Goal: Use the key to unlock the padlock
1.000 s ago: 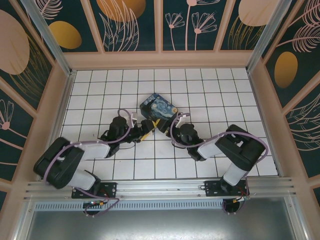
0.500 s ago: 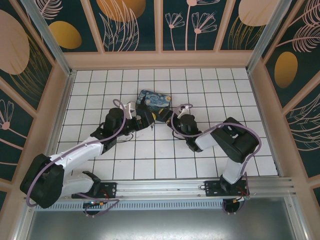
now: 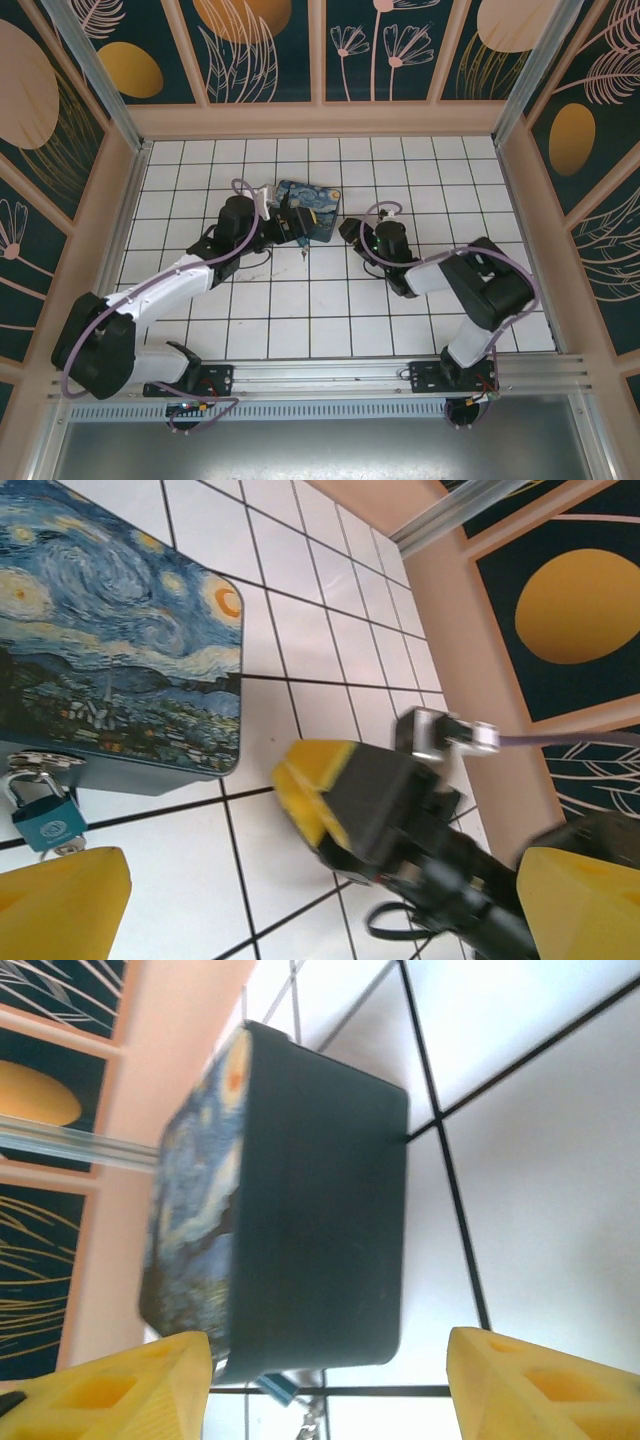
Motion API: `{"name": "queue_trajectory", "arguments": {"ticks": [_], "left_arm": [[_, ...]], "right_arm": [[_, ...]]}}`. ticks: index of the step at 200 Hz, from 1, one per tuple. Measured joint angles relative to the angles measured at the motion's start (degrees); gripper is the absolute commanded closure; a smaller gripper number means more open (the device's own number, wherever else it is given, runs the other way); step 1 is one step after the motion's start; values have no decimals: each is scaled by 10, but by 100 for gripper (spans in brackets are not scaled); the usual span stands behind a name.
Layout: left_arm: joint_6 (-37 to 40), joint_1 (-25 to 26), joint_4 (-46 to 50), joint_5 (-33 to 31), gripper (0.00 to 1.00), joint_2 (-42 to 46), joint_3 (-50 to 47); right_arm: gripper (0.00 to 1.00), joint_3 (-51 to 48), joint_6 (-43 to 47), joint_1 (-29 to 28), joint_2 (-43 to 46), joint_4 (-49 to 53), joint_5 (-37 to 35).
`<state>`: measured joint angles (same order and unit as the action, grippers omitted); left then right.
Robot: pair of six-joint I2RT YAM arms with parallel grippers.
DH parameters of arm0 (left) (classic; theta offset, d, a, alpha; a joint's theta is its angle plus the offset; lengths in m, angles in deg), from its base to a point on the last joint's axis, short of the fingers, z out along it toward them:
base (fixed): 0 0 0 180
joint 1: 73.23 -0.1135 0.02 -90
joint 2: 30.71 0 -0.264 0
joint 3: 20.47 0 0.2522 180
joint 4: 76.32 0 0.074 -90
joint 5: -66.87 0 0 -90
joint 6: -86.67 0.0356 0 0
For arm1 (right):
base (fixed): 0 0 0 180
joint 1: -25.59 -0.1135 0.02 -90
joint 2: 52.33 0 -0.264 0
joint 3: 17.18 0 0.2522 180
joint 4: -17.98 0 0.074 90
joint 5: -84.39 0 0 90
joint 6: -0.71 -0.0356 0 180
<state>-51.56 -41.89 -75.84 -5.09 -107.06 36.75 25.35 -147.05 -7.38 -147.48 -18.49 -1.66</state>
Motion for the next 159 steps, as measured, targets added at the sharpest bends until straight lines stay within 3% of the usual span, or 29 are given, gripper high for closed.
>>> {"name": "queue_trajectory", "arguments": {"ticks": [86,159], "left_arm": [[21,-129,2,40,2,-78,73],[78,-168,11,24,2,-152,139]], "right_arm": [[36,-80,30,-2,174,78,-16],[36,-89,64,-33,214,138,-30]]}}
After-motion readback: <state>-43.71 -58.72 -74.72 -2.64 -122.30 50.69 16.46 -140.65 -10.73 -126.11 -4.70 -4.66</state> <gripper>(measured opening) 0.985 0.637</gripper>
